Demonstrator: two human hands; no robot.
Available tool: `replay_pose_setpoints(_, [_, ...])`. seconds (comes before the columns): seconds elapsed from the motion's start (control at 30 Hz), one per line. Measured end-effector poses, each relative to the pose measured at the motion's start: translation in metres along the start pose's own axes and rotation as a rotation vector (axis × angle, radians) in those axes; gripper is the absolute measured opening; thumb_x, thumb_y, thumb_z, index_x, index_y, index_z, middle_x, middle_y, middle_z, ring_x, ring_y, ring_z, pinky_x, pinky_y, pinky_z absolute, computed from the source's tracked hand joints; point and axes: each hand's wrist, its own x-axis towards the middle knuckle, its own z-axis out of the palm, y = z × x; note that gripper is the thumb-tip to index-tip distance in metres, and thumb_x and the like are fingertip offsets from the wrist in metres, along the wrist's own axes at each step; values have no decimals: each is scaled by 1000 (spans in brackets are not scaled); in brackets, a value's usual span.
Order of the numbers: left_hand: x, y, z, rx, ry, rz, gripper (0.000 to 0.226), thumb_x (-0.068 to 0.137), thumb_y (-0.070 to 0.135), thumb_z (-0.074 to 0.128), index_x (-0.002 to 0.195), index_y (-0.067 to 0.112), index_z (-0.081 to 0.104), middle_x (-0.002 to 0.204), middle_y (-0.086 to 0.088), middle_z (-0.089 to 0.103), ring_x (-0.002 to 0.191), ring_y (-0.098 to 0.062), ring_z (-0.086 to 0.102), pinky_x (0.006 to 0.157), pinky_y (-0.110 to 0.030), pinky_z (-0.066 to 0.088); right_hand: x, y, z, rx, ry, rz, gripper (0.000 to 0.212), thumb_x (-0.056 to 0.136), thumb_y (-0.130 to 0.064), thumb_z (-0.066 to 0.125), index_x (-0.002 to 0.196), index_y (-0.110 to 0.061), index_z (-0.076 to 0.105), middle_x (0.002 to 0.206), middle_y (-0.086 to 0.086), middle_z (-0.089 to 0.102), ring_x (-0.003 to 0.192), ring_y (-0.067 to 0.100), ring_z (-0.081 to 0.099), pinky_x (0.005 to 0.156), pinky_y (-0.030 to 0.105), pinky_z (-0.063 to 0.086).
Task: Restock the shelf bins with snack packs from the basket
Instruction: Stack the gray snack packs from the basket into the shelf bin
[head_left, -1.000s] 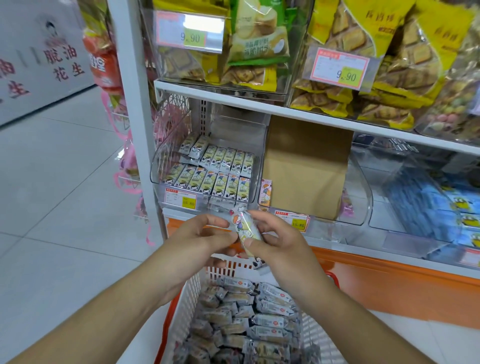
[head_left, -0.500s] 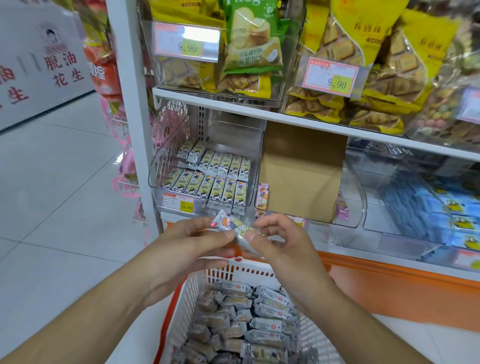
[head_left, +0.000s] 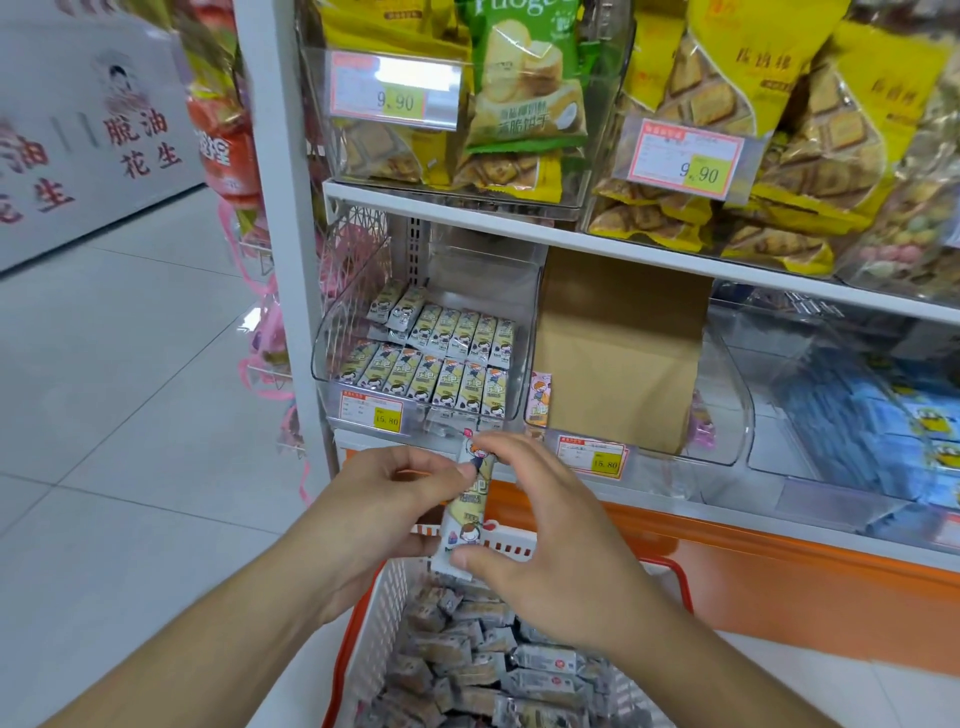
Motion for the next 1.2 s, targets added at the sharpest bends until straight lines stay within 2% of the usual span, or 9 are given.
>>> replay_pose_setpoints(0.1, [4, 2, -5, 4, -10, 12, 34, 90, 36, 77, 111, 10, 72, 102, -14, 78, 87, -23, 76, 75, -36, 60, 3, -5, -4, 19, -3, 44, 84, 86, -51, 80, 149, -61, 26, 153, -42, 25, 142, -10, 28, 118, 27, 30])
replay_pose_setpoints(0.2, [20, 16, -26, 341, 115, 234, 26, 99, 46, 62, 118, 30, 68, 117, 12, 73, 107, -10, 71, 98, -39, 55, 25, -12, -16, 26, 40, 67, 82, 84, -54, 82, 146, -62, 29, 150, -40, 33, 137, -5, 37, 114, 31, 36])
replay_pose_setpoints(0.33, [55, 24, -78, 1093, 163, 526, 66, 100, 68, 23, 158, 38, 31, 161, 22, 31, 149, -2, 27, 122, -26, 21, 104, -7, -25, -30, 130, 66, 83, 81, -54, 84, 149, -46, 37, 148, -19, 49, 132, 8, 51, 109, 39, 48])
replay_pose_setpoints(0.47, [81, 8, -101, 1326, 96, 373, 100, 78, 80, -13, 165, 36, 9, 171, 19, 7, 156, -1, -4, 128, -33, -3, 206, 8, -20, -69, 77, 131, 81, 83, -50, 84, 147, -27, 40, 143, -3, 55, 123, 16, 58, 101, 35, 51])
replay_pose_setpoints(0.57, [83, 6, -100, 1319, 100, 346, 104, 74, 82, -15, 165, 35, 7, 171, 20, 4, 156, 0, -8, 129, -35, -3, 265, 15, -12, -151, 63, 180, 66, 86, -41, 84, 134, -17, 46, 105, 0, 66, 78, 14, 66, 56, 26, 51])
replay_pose_setpoints(0.63, [84, 7, -102, 1303, 86, 333, 101, 77, 82, -14, 165, 36, 5, 170, 20, 2, 155, 0, -10, 129, -35, -4, 293, 19, -5, -182, 31, 197, 74, 87, -42, 83, 144, -15, 43, 106, 1, 66, 72, 14, 65, 46, 26, 44])
replay_pose_setpoints(0.87, [81, 14, -100, 1304, 63, 288, 71, 100, 69, 10, 164, 37, 3, 170, 22, 0, 155, 0, -13, 128, -34, -8, 327, 32, 8, -220, -35, 158, 85, 96, -31, 75, 164, -19, 25, 159, 11, 45, 127, 28, 54, 87, 24, 42])
replay_pose_setpoints(1.0, [81, 14, -98, 1306, 66, 297, 70, 101, 67, 10, 163, 37, 4, 170, 21, 2, 155, -2, -12, 128, -36, -7, 323, 30, 7, -243, -88, 141, 86, 103, -28, 65, 168, -21, 9, 166, 11, 35, 99, 21, 63, 68, 23, 50])
replay_pose_setpoints(1.2, [74, 17, -90, 1208, 122, 428, 64, 104, 61, 22, 163, 37, 16, 169, 21, 13, 155, 0, 0, 126, -25, -2, 292, 17, -3, -233, -23, 144, 82, 100, -34, 66, 166, -26, 18, 159, 11, 47, 105, 21, 70, 78, 29, 54])
